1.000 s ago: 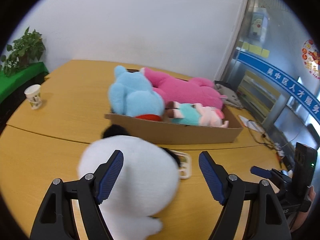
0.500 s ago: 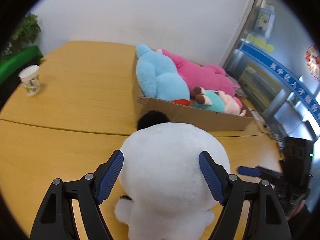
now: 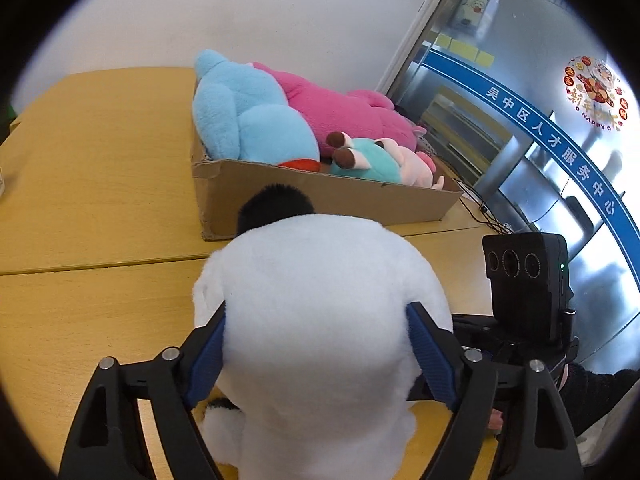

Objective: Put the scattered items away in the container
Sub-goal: 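Close both tools on the panda plush, then lift the panda plush with both tools and lower it onto the box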

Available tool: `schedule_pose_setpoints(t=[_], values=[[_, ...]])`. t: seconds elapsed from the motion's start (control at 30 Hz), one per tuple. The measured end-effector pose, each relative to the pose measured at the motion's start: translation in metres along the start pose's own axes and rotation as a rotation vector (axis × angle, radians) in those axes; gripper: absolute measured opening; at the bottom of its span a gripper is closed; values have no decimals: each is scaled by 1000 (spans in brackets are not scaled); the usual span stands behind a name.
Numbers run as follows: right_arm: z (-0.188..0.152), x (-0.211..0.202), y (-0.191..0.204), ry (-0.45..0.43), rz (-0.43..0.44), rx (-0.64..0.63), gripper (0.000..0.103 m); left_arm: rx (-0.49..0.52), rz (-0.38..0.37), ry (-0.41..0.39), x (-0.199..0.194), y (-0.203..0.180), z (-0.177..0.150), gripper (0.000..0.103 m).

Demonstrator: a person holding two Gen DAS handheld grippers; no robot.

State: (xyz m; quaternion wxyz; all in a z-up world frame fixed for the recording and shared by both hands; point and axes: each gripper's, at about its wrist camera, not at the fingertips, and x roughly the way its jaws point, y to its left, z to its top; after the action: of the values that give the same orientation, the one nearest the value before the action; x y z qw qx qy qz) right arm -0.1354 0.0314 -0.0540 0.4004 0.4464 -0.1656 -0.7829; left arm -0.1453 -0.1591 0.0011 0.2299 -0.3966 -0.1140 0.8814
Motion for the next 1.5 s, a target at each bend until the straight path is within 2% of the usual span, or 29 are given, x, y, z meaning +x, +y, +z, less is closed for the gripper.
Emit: schedule_pose_setpoints(t=[0.1, 0.23, 0.4, 0.77, 0.9, 1.0, 1.2, 1.37, 1.5], values=[[-2, -7, 2, -1, -2, -12, 85, 4, 0, 0, -2, -6, 0, 72], [-6, -21, 6, -22, -32, -33, 82, 9, 9, -6, -3, -27, 0, 67], [-7, -58, 9, -71, -49, -82, 78, 73, 7, -60, -16, -72, 13, 67], [37, -197, 17, -301, -118, -192, 78, 284, -46, -180, -30, -187, 101, 66], [59, -238, 26, -344, -168, -243, 76, 326, -71, -223, -34, -214, 134, 66], [83, -264, 36, -365, -213, -291, 76, 341, -94, -262, -41, -224, 161, 66], [144, -283, 61, -398, -272, -387, 76, 346, -112, -321, -51, -224, 223, 66], [197, -277, 70, -406, -282, -447, 76, 352, -90, -342, -47, -207, 270, 66], [232, -255, 62, -383, -272, -461, 76, 315, -83, -314, -27, -176, 298, 66]])
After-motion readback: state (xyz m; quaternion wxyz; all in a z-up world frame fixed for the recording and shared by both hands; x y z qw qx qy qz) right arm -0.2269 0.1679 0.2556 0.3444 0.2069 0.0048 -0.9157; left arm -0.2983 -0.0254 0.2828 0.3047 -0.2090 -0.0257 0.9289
